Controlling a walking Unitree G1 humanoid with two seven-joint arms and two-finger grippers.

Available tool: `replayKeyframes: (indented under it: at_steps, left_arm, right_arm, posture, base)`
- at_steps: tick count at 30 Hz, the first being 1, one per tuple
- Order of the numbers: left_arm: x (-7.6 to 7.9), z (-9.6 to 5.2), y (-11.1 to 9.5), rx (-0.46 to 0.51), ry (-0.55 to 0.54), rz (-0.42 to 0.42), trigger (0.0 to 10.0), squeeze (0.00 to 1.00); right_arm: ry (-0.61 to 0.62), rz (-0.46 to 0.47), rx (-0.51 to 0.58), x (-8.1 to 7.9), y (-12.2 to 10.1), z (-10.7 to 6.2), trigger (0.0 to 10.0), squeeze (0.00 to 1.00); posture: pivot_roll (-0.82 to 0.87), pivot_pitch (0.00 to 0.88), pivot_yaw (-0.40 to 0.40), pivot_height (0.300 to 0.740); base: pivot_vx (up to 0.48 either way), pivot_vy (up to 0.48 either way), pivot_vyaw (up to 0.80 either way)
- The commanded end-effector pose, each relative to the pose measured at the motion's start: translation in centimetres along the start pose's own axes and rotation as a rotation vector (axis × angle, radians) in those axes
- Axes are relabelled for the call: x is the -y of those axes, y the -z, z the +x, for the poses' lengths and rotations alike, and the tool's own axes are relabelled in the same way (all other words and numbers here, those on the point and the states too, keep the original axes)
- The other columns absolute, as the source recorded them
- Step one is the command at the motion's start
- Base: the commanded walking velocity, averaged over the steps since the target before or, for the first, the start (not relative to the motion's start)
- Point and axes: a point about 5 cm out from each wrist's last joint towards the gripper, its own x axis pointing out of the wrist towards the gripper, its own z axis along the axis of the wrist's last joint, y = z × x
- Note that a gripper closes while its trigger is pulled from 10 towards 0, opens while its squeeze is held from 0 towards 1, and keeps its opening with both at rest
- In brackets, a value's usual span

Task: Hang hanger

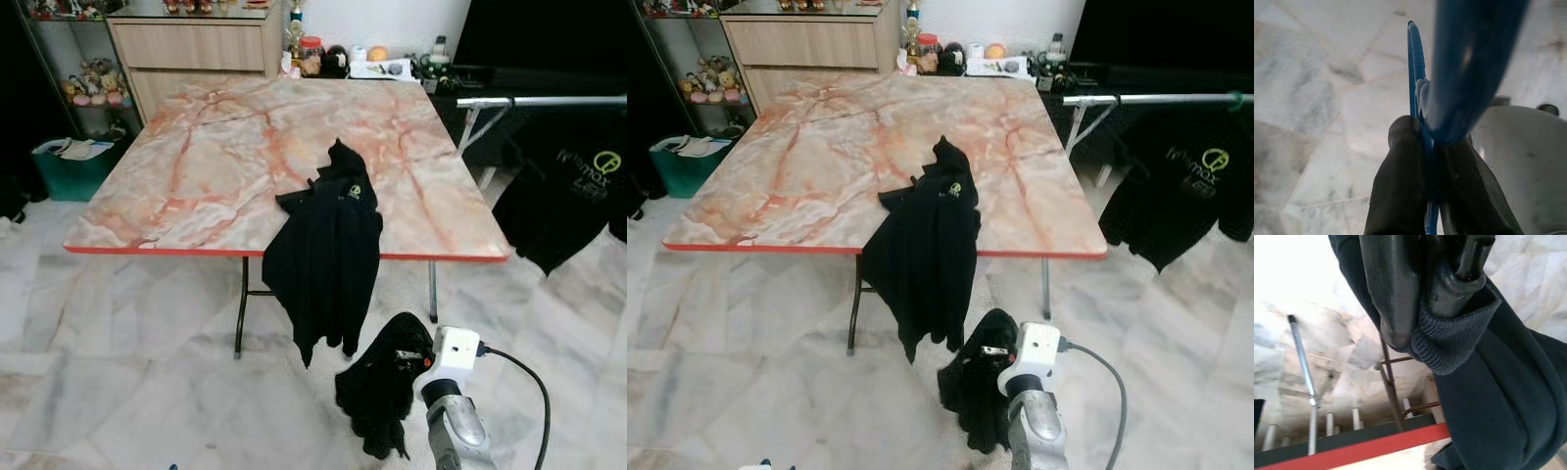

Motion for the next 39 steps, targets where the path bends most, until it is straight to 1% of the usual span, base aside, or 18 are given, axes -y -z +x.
replayKeyframes:
  at_steps: [1, 4, 8, 9, 10, 12, 20, 22, 24, 29, 31, 32, 33, 34, 35, 36, 39]
  left_arm:
    - [-0.1, -0.1, 0.6, -0.03, 0.004, 0.011, 10.0, 0.0]
    - [-0.3, -0.1, 0.5, -0.025, 0.01, 0.012, 10.0, 0.0]
    - [-0.3, 0.0, 0.4, -0.024, 0.011, 0.033, 10.0, 0.0]
    - [-0.9, -0.1, 0.7, -0.024, 0.004, 0.049, 10.0, 0.0]
    - [-1.9, -0.4, 1.2, -0.029, -0.005, 0.054, 10.0, 0.0]
    - [-2.4, -0.5, 1.5, -0.03, -0.007, 0.051, 10.0, 0.0]
    - [-3.0, -0.6, 1.8, -0.033, -0.008, 0.051, 10.0, 0.0]
    - [-3.0, -0.6, 1.9, -0.034, -0.015, 0.032, 10.0, 0.0]
    - [-3.0, -0.6, 1.9, -0.037, -0.014, 0.033, 10.0, 0.0]
    - [-2.8, -0.6, 1.8, -0.031, -0.01, 0.024, 10.0, 0.0]
    - [-2.5, -0.6, 1.8, -0.03, -0.002, 0.022, 10.0, 0.0]
    - [-2.1, -0.5, 1.8, -0.031, -0.001, 0.027, 10.0, 0.0]
    - [-2.1, -0.5, 1.8, -0.031, -0.001, 0.027, 10.0, 0.0]
    - [-1.8, -0.5, 1.7, -0.034, -0.007, 0.039, 10.0, 0.0]
    - [-1.3, -0.4, 1.7, -0.039, -0.01, 0.05, 10.0, 0.0]
    - [-1.3, -0.4, 1.7, -0.039, -0.01, 0.05, 10.0, 0.0]
    - [-0.8, -0.3, 1.6, -0.038, -0.01, 0.042, 10.0, 0.0]
  right_arm:
    - [0.005, -0.004, 0.04, 0.1, -0.9, 0.3, 10.0, 0.0]
    - [0.007, -0.004, 0.04, 0.1, -0.9, 0.3, 10.0, 0.0]
    - [0.007, -0.006, 0.038, 0.1, -0.9, 0.3, 10.0, 0.0]
    - [0.007, -0.007, 0.037, 0.1, -0.9, 0.3, 10.0, 0.0]
    - [0.006, -0.008, 0.037, 0.1, -0.9, 0.3, 10.0, 0.0]
    - [0.005, -0.009, 0.039, 0.1, -0.9, 0.3, 10.0, 0.0]
    - [-0.008, -0.025, 0.065, -0.3, -1.5, 0.6, 10.0, 0.0]
    - [-0.011, -0.031, 0.083, -0.4, -1.9, 0.7, 10.0, 0.0]
    - [-0.017, -0.035, 0.102, -0.5, -2.4, 0.8, 10.0, 0.0]
    - [-0.036, -0.079, 0.168, -1.1, -4.0, 1.3, 10.0, 0.0]
    - [-0.027, -0.097, 0.206, -1.3, -4.9, 1.5, 10.0, 0.0]
    - [-0.014, -0.107, 0.262, -1.5, -6.3, 1.7, 10.0, 0.0]
    - [-0.014, -0.107, 0.262, -1.5, -6.3, 1.7, 10.0, 0.0]
    - [0.0, -0.119, 0.308, -1.6, -7.4, 1.8, 10.0, 0.0]
    - [0.026, -0.15, 0.351, -1.6, -8.4, 1.8, 10.0, 0.0]
    - [0.026, -0.15, 0.351, -1.6, -8.4, 1.8, 10.0, 0.0]
    - [0.058, -0.148, 0.423, -1.7, -10.4, 1.8, 10.0, 0.0]
  posture:
    - [0.05, 0.07, -0.013, 0.74]
    - [0.05, 0.073, -0.014, 0.74]
    - [0.05, 0.077, -0.015, 0.74]
    - [0.05, 0.078, -0.015, 0.74]
    - [0.05, 0.079, -0.015, 0.74]
    - [0.05, 0.079, -0.015, 0.74]
    - [0.05, 0.08, -0.013, 0.74]
    - [0.05, 0.08, -0.013, 0.74]
    - [0.05, 0.08, -0.013, 0.74]
    - [0.05, 0.079, -0.013, 0.74]
    - [0.05, 0.079, -0.013, 0.74]
    - [0.05, 0.079, -0.014, 0.74]
    - [0.05, 0.079, -0.014, 0.74]
    - [0.05, 0.078, -0.014, 0.74]
    - [0.05, 0.078, -0.014, 0.74]
    - [0.05, 0.078, -0.014, 0.74]
    - [0.05, 0.078, -0.015, 0.74]
  base:
    - [0.0, 0.0, 0.0]
    - [0.0, 0.0, 0.0]
    - [0.0, 0.0, 0.0]
    - [0.0, -0.24, 0.0]
    - [0.0, -0.274, 0.0]
    - [0.0, -0.315, 0.0]
    - [0.0, -0.299, 0.0]
    - [0.0, 0.0, 0.0]
    - [0.0, 0.0, 0.0]
    - [0.0, 0.0, 0.0]
    - [0.0, 0.0, 0.0]
    - [0.0, 0.0, 0.0]
    - [0.0, 0.0, 0.0]
    - [0.0, 0.0, 0.0]
    - [0.0, 0.0, 0.0]
    - [0.0, 0.0, 0.0]
    - [0.0, 0.0, 0.0]
